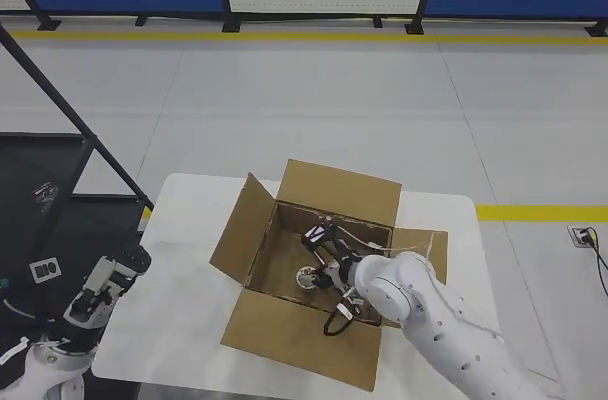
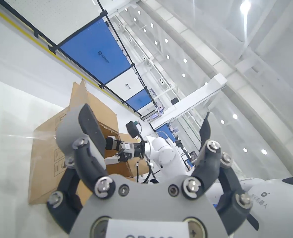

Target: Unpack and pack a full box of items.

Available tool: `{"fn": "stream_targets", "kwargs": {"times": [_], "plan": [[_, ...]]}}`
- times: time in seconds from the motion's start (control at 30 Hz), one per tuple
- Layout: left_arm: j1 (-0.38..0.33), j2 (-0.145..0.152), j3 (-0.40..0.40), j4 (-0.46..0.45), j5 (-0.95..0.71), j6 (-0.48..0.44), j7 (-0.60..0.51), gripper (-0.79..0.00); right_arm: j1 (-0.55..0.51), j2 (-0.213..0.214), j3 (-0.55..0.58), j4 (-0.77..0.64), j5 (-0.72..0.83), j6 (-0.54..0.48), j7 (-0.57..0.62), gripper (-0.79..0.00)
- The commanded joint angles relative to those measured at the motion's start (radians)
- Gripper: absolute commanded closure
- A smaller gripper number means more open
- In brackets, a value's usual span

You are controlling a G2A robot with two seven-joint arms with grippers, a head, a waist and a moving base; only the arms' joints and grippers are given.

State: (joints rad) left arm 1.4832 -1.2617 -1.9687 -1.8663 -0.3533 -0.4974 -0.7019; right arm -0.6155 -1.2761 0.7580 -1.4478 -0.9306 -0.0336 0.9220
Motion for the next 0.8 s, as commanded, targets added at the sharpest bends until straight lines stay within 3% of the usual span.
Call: {"fn": "stream_targets", "kwargs": {"times": [0.0,0.27,0.57,0.63,0.77], "plan": [[0.003,0.003,-0.018,0.015,-0.04,0.008,0.007,-0.785,0.067,-0.032,-0.08,0.071,-0.019,0.028,0.056,-0.785],[0.008,0.005,-0.035,0.032,-0.06,0.011,0.021,-0.785,0.22,-0.157,-0.242,0.345,0.06,0.015,0.091,-0.785],[0.008,0.005,-0.035,0.032,-0.06,0.011,0.021,-0.785,0.28,-0.249,-0.3,0.55,0.124,-0.023,0.07,-0.76],[0.008,0.005,-0.035,0.032,-0.06,0.011,0.021,-0.785,0.287,-0.265,-0.304,0.59,0.136,-0.037,0.059,-0.372],[0.008,0.005,-0.035,0.032,-0.06,0.011,0.021,-0.785,0.301,-0.292,-0.307,0.652,0.154,-0.058,0.042,-0.102]]}}
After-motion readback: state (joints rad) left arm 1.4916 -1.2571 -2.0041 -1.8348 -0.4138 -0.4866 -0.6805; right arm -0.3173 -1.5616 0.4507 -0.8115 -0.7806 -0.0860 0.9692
